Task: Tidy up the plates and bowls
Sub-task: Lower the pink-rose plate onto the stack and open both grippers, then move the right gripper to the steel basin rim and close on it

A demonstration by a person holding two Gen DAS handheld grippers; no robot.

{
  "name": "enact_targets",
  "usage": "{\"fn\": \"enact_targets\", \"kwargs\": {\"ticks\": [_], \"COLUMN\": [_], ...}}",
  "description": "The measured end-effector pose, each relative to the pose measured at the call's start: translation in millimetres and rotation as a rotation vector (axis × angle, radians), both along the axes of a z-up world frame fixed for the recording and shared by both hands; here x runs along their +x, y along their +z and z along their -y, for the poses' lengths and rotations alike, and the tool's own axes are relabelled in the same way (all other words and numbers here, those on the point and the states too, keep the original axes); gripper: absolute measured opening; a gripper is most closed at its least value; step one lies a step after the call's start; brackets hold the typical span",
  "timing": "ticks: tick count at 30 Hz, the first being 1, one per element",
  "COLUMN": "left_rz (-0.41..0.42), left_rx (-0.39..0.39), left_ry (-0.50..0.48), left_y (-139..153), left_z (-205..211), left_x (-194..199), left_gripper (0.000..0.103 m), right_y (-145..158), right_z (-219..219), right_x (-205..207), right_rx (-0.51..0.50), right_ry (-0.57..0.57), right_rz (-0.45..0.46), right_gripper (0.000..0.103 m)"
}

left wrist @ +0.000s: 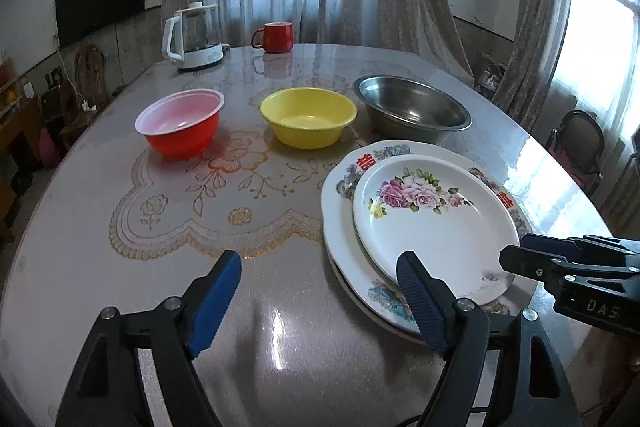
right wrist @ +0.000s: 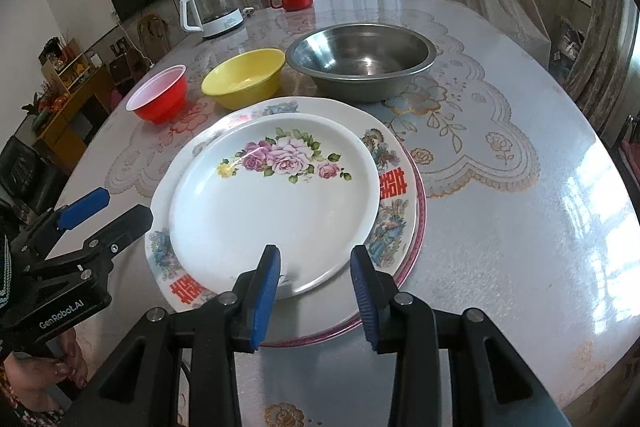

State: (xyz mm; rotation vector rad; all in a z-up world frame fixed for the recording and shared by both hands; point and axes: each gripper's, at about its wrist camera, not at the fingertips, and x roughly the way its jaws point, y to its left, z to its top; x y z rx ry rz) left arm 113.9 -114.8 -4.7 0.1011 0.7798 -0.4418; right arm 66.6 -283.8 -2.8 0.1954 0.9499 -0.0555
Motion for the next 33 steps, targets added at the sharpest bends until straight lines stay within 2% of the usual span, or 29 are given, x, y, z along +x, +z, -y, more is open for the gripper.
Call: {"fn": "enact_targets", "kwargs": {"ticks": [2,7,12,17,18,20,21,29,33], "left_rz": [-0.008,-0.027,-0.043,-0.058,-0.060,-0.061,-0.061,-0.074,-0.090], "left_rx": [-0.004,-0.019,-0.026,-0.024,-0.024,-0.023,-0.021,-0.031,-0.073], "left_ry": [-0.001,-0.001,0.009,0.014,0.014,0.009,0.008,0.017,0.035], "left_y": [0.4,3.1,5.6,6.6,7.0,7.7,8.1,7.5,9.0], "left_z": [-0.1,-0.6,-1.2,2.5,3.4,6.1,7.2,9.5,5.3], "left_x": [-1.4,-2.5,0.6,5.2,6.1,7.6,8.3,17.8,23.5], "left_gripper": [0.088,0.093,0.095,0.099,0.100,0.100,0.100,0.101,0.101], "right_y": [0.0,1.7,12.1,19.8,20.7,22.4,23.2,30.6,25.0], "right_z": [0.7,6.5,21.0,40.7,43.9,55.8,61.0,115.3,137.7], "right_x": [-0.7,-3.9,-11.3,-9.2,-6.9,1.5,5.0,60.9,103.0], "right_rx": [0.006,0.067,0.132,0.148,0.147,0.130,0.127,0.140,0.162], "right_ry": [0.002,0.000,-0.035,-0.089,-0.092,-0.107,-0.113,-0.168,-0.193], "right_rz": [0.004,0.023,0.104,0.148,0.150,0.148,0.152,0.194,0.177], "right_gripper": [0.036,0.036,0.036,0.044,0.048,0.059,0.061,0.061,0.061]}}
